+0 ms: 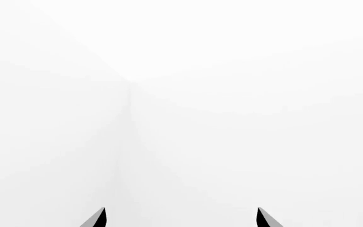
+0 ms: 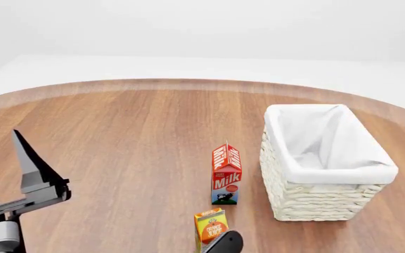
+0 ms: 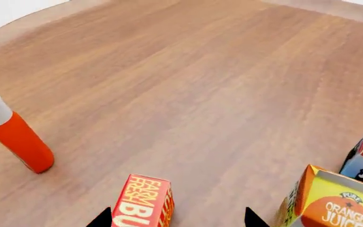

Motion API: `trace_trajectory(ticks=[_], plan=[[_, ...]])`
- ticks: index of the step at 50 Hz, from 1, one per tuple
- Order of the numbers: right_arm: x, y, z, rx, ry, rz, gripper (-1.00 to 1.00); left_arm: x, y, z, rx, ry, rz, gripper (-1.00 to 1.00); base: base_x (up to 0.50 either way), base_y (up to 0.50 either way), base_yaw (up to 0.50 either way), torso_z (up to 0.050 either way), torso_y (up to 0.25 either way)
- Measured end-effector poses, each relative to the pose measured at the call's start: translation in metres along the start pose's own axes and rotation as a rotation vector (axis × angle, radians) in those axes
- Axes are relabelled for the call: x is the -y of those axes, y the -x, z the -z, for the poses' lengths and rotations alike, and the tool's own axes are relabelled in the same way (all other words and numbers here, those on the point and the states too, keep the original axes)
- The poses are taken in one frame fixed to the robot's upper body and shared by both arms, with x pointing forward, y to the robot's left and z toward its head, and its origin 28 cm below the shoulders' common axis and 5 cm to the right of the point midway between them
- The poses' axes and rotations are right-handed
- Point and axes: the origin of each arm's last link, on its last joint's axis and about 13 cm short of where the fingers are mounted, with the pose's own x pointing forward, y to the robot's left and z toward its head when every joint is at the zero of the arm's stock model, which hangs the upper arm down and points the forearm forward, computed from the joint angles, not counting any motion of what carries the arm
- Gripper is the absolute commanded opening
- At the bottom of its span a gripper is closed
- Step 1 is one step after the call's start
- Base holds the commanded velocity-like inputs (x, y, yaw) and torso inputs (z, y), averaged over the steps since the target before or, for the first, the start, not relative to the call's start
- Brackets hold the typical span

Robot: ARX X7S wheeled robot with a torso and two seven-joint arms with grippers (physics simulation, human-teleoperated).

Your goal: Pick up the cream cheese box and the butter, and put them in the basket.

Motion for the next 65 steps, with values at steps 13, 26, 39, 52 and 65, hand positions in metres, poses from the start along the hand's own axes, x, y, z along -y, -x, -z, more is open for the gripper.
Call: trace_trajectory(ticks=[13,26,39,52,65], plan=[[-0.009,-0.008,-0.002,0.030,-0.013,-0.011,1.00,-0.002,-0.001,0.000,0.002,-0.001,-0.007,1.00,0.00,0.00,0.00,0.000,0.000],[-0.016,-0.019,-0.001,0.035,-0.065,-0.045,1.00,-0.004,-0.002,0.000,0.002,-0.002,-0.014,1.00,0.00,0.00,0.00,0.000,0.000],[-0.021,-0.033,0.002,0.030,-0.188,-0.083,1.00,-0.006,-0.003,0.000,0.002,-0.004,-0.019,1.00,0.00,0.00,0.00,0.000,0.000],[-0.028,-0.045,0.010,0.045,-0.236,-0.073,1.00,-0.008,-0.004,0.000,0.002,-0.005,-0.025,1.00,0.00,0.00,0.00,0.000,0.000],[-0.023,-0.063,0.025,0.054,-0.267,0.089,1.00,-0.010,-0.005,0.000,0.004,-0.008,-0.035,1.00,0.00,0.00,0.00,0.000,0.000]])
